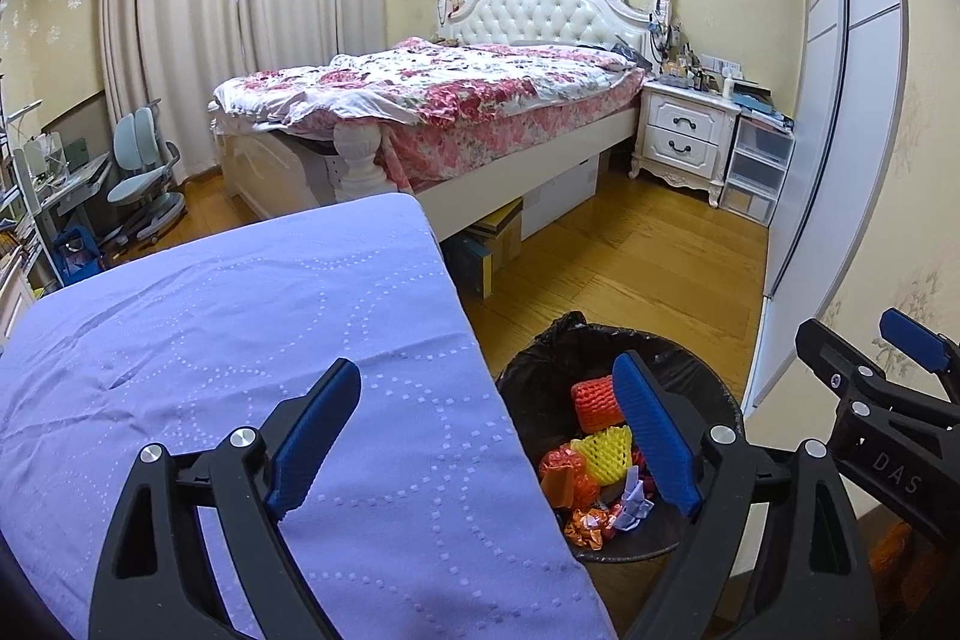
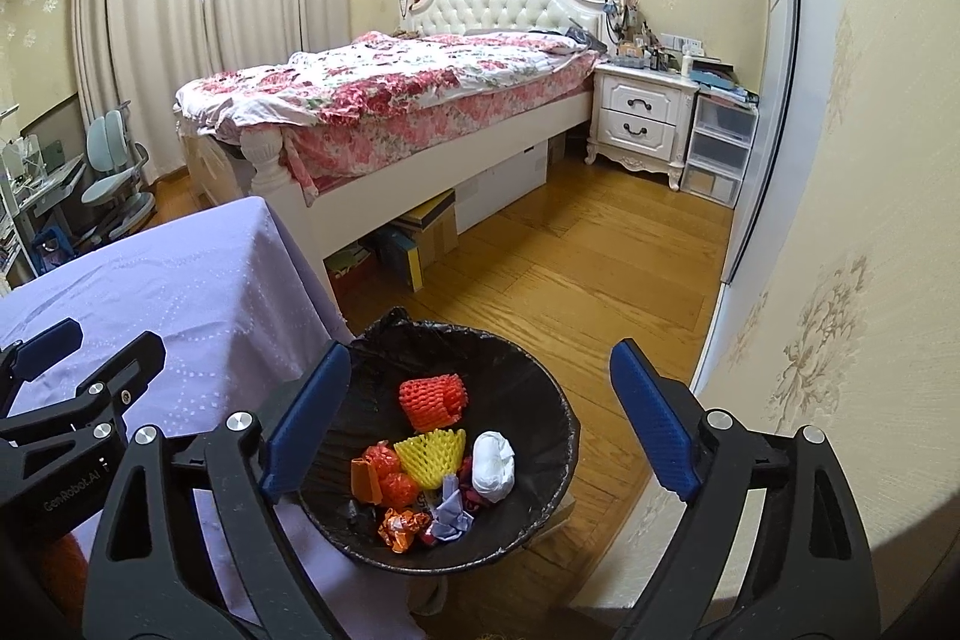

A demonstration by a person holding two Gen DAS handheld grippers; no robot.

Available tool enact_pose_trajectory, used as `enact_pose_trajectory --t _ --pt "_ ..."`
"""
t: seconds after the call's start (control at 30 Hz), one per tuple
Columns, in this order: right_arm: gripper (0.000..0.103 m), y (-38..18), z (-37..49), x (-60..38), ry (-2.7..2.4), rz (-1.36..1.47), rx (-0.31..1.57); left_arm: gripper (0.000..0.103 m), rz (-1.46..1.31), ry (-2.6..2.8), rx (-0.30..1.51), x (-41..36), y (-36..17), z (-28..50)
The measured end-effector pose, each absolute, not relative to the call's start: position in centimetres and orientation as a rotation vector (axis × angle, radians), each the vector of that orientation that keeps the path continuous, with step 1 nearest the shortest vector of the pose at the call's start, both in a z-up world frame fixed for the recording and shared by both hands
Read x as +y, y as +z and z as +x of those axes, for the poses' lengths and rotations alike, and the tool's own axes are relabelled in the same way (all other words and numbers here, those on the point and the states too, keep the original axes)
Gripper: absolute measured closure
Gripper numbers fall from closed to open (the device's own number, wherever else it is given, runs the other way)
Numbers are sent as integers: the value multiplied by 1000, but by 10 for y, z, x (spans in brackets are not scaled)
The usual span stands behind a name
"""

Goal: Collect trash

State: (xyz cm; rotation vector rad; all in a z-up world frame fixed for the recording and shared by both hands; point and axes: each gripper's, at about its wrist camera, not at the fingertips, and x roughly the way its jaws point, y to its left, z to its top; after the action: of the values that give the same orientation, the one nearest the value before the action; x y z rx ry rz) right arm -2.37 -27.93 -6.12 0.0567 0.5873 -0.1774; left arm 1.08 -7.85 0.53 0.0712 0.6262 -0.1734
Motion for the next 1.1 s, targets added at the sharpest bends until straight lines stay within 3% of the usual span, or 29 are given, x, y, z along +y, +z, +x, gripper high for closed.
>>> enact_pose_trajectory --t 1.1 --pt "15 -21 -88 -238 -103 20 498 16 26 -95 541 -28 42 -48"
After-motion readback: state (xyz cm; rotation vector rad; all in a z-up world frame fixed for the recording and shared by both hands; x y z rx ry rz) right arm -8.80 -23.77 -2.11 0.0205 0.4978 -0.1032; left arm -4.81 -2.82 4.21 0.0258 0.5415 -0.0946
